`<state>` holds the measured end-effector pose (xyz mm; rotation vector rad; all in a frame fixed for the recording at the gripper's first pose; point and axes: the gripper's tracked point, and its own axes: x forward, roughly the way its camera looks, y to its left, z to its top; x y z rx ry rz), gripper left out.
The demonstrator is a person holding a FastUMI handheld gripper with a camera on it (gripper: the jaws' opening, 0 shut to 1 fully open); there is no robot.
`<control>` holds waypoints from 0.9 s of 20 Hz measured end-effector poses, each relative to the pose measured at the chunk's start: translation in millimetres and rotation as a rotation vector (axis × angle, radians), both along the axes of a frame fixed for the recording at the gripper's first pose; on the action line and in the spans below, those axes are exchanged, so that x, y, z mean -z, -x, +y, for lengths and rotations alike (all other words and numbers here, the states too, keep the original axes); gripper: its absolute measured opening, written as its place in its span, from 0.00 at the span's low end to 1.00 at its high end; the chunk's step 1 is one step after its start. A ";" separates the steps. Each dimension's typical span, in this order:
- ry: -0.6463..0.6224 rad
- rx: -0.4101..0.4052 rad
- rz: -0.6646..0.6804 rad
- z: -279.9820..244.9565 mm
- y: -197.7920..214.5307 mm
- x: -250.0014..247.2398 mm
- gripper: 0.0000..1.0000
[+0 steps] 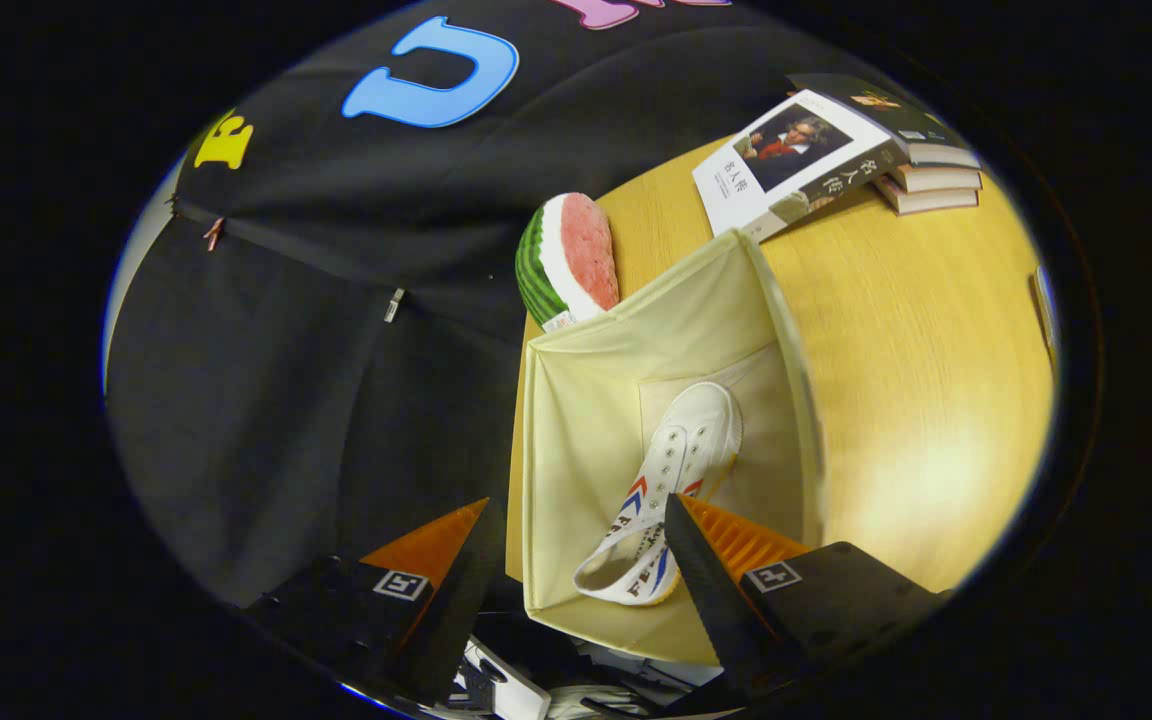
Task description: Open the storage box then place both shoes into the box .Put the left shoe in first, then the right shoe, with the right side of both shoes facing outward in a uniform manner.
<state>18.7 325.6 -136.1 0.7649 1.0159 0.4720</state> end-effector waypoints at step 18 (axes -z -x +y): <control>0.828 0.059 -0.104 -474.8 67.7 103.2 0.99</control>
